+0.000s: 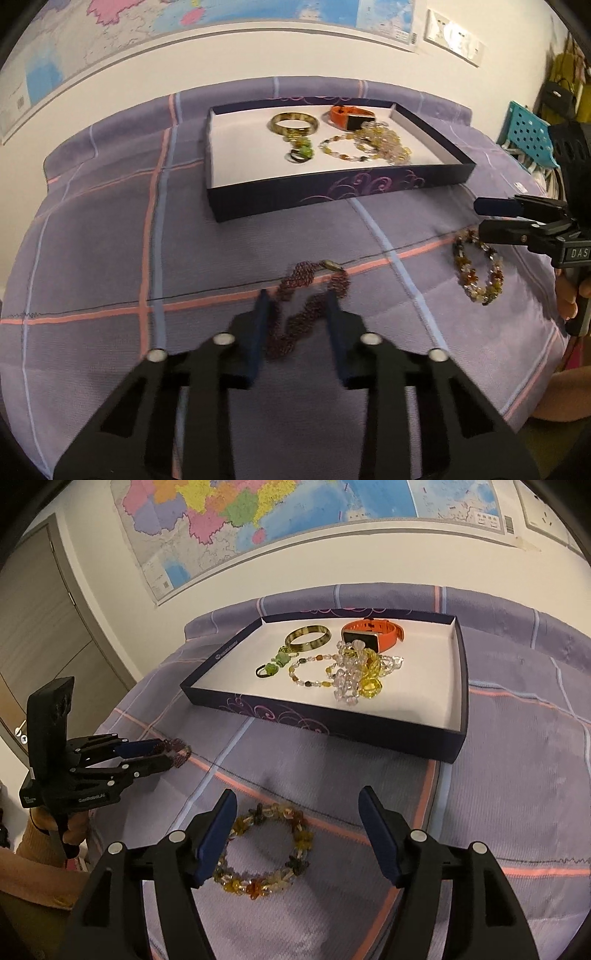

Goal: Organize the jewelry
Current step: 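Grasp the maroon beaded bracelet with the left gripper while the right grasps the multicolour gemstone bracelet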

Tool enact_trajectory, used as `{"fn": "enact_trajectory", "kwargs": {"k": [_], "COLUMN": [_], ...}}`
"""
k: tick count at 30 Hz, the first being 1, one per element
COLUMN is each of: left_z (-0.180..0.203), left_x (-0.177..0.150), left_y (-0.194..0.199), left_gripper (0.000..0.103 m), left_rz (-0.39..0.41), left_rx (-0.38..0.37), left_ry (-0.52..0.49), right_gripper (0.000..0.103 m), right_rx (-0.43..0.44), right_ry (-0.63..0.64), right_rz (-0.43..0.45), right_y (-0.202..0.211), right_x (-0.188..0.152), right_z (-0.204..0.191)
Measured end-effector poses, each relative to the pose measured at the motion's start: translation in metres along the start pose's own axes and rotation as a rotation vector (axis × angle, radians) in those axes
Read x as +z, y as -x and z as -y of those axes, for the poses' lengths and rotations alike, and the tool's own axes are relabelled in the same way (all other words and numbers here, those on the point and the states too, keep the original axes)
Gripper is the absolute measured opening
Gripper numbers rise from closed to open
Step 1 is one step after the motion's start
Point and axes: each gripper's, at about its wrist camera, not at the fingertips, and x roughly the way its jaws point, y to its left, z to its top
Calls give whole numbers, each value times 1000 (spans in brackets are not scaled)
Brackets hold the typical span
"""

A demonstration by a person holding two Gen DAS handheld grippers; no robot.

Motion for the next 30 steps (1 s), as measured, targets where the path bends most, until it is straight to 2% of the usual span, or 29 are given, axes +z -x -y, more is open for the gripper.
{"fn": "enact_trajectory", "kwargs": {"k": [2,11,13,18,19,22,30], "left_z": [4,13,13,17,17,17,14], "left_x": [1,3,3,5,5,6,8], "left_y": [0,-1,-2,-4,-4,-4,-2], "left_gripper": [13,12,11,11,11,11,11], "left_rz": [0,6,9,10,10,14,26], "left_rx": [-17,-80,-83,-90,-94,-98,-104], "left_ry": [-5,6,9,15,16,20,42], "right_gripper": [66,65,60,29,27,12,9], "right_rx": [-2,-34,-48,-63,-77,-101,-104], "right_ry": [0,27,42,85,97,102,95], "right_rz": [-5,-24,-28,-42,-45,-45,-14], "right_y": [2,2,0,-4,-4,-5,1], "right_x": [-3,-15,-15,-15,-15,-14,-11], "right_z": [0,-5,-8,-16,-18,-18,-20]}}
